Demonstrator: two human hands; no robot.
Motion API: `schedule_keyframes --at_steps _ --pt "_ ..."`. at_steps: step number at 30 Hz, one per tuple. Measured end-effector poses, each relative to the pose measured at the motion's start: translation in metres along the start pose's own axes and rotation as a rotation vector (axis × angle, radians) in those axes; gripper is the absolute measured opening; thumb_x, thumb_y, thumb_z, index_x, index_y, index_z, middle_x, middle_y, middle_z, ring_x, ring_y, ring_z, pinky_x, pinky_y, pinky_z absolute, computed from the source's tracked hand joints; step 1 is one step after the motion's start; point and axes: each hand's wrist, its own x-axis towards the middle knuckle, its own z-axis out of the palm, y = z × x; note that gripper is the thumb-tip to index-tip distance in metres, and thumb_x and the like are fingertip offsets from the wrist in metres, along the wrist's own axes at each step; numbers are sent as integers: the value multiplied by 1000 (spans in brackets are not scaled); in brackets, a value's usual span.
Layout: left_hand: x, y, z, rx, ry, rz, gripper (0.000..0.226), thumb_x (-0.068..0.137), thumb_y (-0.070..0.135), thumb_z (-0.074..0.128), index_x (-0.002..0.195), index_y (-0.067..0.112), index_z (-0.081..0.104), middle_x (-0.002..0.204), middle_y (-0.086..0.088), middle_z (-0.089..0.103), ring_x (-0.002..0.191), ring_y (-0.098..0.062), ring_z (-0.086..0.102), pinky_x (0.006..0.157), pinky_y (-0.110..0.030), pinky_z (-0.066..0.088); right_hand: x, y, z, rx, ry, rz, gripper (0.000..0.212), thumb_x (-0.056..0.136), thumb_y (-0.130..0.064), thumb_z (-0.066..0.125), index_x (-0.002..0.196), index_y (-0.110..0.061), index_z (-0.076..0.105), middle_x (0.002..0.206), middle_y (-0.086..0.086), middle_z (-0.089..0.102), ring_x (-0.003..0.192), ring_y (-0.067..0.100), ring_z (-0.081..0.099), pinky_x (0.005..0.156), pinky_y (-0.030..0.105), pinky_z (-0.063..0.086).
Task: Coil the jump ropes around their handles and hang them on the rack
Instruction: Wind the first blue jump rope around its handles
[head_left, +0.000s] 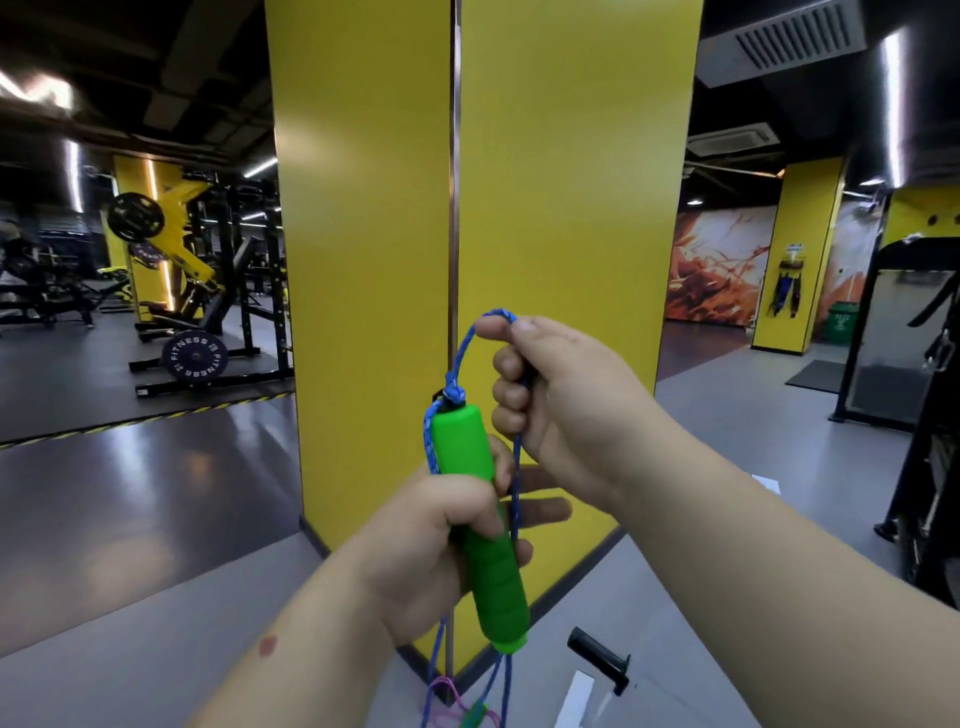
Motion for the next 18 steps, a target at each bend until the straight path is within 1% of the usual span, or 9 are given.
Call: schedule_keyframes --at_steps 1,3,6,8,11,12,14,16,18 --pt "0 -1 2 4 4 -1 24 56 -4 45 70 15 53 93 -15 65 88 -32 69 67 -35 44 2 -1 -1 13 0 2 28 106 -17 39 111 -7 64 69 -1 47 56 13 39 52 27 31" --pt "2 7 6 -4 27 27 24 55 -4 45 68 15 52 79 -9 54 69 -24 55 65 -34 43 0 3 -7 -1 9 20 29 106 -15 40 116 -3 63 74 3 55 62 16 50 58 29 41" --pt "11 30 8 -70 84 96 24 55 -4 43 68 15 49 72 -5 45 62 -20 46 63 -33 42 -17 26 -23 -93 -17 77 31 105 -20 41 112 0 63 79 8 60 65 19 56 63 31 46" --pt "18 47 8 -95 103 113 24 56 -3 42 70 15 49 71 -4 46 61 -20 47 62 -32 43 -35 44 -30 -107 -60 145 29 103 -25 44 104 -9 67 81 5 61 69 16 56 67 31 47" --pt "27 67 7 -100 114 126 22 57 -1 43 70 16 50 73 -3 50 62 -20 52 65 -32 44 -55 57 -33 -115 -111 240 31 102 -29 43 100 -7 65 80 9 62 72 21 57 72 36 48" --pt "29 71 6 -95 120 136 22 58 0 44 70 16 51 75 -4 54 64 -21 57 66 -33 45 -57 57 -33 -146 -102 238 31 102 -30 43 93 -10 64 75 9 59 67 22 55 68 35 46" --pt "32 75 4 -69 143 142 20 59 1 44 69 16 52 88 -8 67 77 -26 69 67 -34 47 -54 50 -32 -180 -48 178 31 101 -33 43 81 -16 60 65 3 46 54 17 40 54 30 34" --pt "31 71 3 -41 132 121 21 59 0 44 70 16 52 102 -14 73 91 -31 72 69 -35 46 -44 34 -28 -126 15 102 32 105 -27 38 82 -15 56 61 0 36 48 13 28 47 25 23" --pt "28 58 5 -2 75 81 24 58 -1 44 73 17 50 100 -14 70 88 -31 68 70 -35 44 -30 15 -21 -62 45 30 30 107 -26 36 86 -14 53 58 -2 37 44 10 26 43 22 21"
